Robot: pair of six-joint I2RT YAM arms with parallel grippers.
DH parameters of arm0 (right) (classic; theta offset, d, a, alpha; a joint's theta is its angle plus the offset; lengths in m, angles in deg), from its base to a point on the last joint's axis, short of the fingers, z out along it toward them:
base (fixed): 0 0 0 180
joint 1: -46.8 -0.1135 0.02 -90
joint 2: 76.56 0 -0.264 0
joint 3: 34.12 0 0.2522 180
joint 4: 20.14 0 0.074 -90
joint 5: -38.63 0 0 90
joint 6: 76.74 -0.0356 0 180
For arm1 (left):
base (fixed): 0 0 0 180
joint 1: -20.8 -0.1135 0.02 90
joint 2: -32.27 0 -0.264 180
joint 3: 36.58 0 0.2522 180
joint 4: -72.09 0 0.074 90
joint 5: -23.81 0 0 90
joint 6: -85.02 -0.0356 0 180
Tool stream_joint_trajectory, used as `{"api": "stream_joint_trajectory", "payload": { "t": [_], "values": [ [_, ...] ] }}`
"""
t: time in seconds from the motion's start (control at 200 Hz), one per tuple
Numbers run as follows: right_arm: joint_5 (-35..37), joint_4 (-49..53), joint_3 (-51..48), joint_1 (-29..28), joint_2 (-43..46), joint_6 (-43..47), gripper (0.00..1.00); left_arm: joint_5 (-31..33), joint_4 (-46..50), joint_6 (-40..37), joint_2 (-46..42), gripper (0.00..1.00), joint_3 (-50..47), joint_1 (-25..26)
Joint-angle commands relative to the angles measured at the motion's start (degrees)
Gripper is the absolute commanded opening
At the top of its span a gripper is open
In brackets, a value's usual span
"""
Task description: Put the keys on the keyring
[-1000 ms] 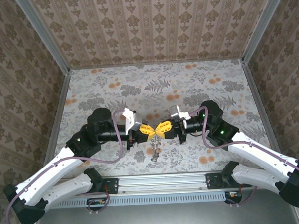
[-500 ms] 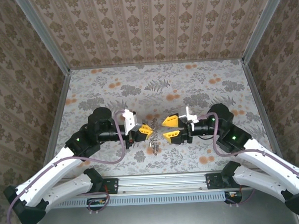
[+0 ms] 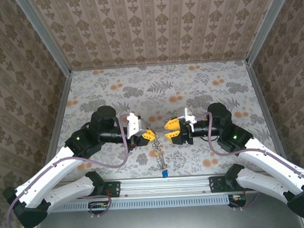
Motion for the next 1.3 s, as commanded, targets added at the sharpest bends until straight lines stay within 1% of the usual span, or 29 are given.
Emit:
{"api": "stream_joint_trajectory", "payload": {
  "t": [0.0, 0.125, 0.42, 0.68, 0.77, 0.85, 0.895, 0.945, 1.005, 1.09, 1.1, 1.12, 1.165, 1.235, 1.295],
  "values": [
    [-3.8, -5.4, 0.3, -0.8, -0.4, -1.7, 0.37, -2.2, -5.4, 0.5, -0.4, 0.00, -0.5, 0.2],
    [-4.7, -6.1, 0.0, -1.2, -1.1, -2.0, 0.35, -2.2, -9.1, 2.1, -0.4, 0.00, -2.1, 0.2],
    [-5.4, -9.3, -0.7, -1.7, -2.5, -3.1, 0.28, -3.2, -13.7, 4.7, -1.3, 0.00, -4.1, 0.3],
    [-5.9, -9.3, -0.9, -2.2, -2.5, -3.1, 0.27, -2.8, -21.2, 8.1, -2.8, 0.00, -7.4, 0.2],
    [-5.8, -9.4, -0.9, -2.2, -2.4, -3.0, 0.21, -2.4, -23.4, 9.0, -3.0, 0.00, -8.6, 0.2],
    [-5.8, -8.8, -0.9, -2.2, -2.3, -2.6, 0.07, -2.1, -24.4, 9.5, -3.3, 0.00, -9.0, 0.3],
    [-5.3, -8.0, -0.6, -2.3, -2.2, -2.0, 0.00, -1.9, -24.1, 9.5, -3.3, 0.00, -8.8, 0.3],
    [-4.4, -7.0, -0.3, -2.2, -1.9, -1.0, 0.00, -1.6, -22.6, 8.9, -3.2, 0.00, -8.2, 0.4],
    [-3.2, -5.0, 0.3, -2.2, -1.6, 0.2, 0.00, 0.3, -18.9, 7.2, -2.9, 0.00, -7.0, 0.8],
    [-1.1, 1.0, 2.9, -2.2, -1.6, 3.1, 0.00, 3.6, -12.8, 4.5, -2.0, 0.00, -4.7, 1.6],
    [-0.9, 1.7, 3.3, -2.2, -1.7, 3.5, 0.00, 3.6, -12.2, 4.1, -1.9, 0.01, -4.5, 1.7],
    [-0.5, 3.0, 4.0, -2.3, -1.9, 4.2, 0.00, 5.9, -11.1, 3.6, -1.6, 0.03, -4.0, 1.9],
    [0.3, 6.2, 5.5, -2.2, -2.4, 5.4, 0.00, 7.5, -8.9, 2.4, -0.8, 0.07, -3.1, 2.3],
    [0.8, 8.8, 7.1, -2.5, -3.0, 6.4, 0.00, 8.4, -6.8, 1.3, 0.3, 0.12, -2.2, 2.8],
    [0.8, 9.5, 7.7, -2.6, -3.4, 6.7, 0.00, 8.7, -6.6, 0.9, 1.2, 0.13, -1.9, 3.1]
  ]
}}
